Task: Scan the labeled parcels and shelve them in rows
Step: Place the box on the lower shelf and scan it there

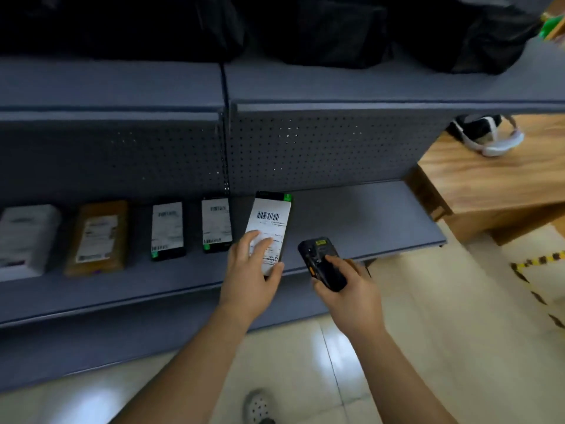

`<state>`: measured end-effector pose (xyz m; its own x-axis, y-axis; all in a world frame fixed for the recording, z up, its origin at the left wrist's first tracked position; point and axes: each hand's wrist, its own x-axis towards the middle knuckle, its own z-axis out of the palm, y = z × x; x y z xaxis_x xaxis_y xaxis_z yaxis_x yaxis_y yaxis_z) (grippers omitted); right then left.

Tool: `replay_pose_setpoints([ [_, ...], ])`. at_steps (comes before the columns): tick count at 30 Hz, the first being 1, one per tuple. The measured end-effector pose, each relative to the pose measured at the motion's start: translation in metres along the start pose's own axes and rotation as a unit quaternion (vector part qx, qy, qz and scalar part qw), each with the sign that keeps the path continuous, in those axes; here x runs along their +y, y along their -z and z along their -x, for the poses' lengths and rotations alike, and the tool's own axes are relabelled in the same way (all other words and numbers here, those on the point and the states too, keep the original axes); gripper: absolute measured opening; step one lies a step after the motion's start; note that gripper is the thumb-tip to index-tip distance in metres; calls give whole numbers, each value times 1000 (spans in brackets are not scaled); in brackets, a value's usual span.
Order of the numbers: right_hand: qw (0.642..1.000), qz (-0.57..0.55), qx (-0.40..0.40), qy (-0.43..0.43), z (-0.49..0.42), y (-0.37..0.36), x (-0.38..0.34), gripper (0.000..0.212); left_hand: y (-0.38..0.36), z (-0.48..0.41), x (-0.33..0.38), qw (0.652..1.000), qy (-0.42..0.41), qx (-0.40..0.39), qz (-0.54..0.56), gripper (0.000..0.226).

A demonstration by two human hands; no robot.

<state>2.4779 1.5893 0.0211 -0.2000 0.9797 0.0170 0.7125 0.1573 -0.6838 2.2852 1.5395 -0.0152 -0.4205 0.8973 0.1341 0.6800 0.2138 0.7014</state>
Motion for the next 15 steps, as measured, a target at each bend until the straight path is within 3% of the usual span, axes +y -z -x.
replay_pose_setpoints([
  [8, 997, -2, -67, 36, -77, -36, 65, 51, -84, -29, -33, 994, 104, 18, -41, 49],
  [15, 991, -28, -98, 88, -138, -67, 108, 51, -144, -72, -56, 983, 145, 78, -86, 46],
])
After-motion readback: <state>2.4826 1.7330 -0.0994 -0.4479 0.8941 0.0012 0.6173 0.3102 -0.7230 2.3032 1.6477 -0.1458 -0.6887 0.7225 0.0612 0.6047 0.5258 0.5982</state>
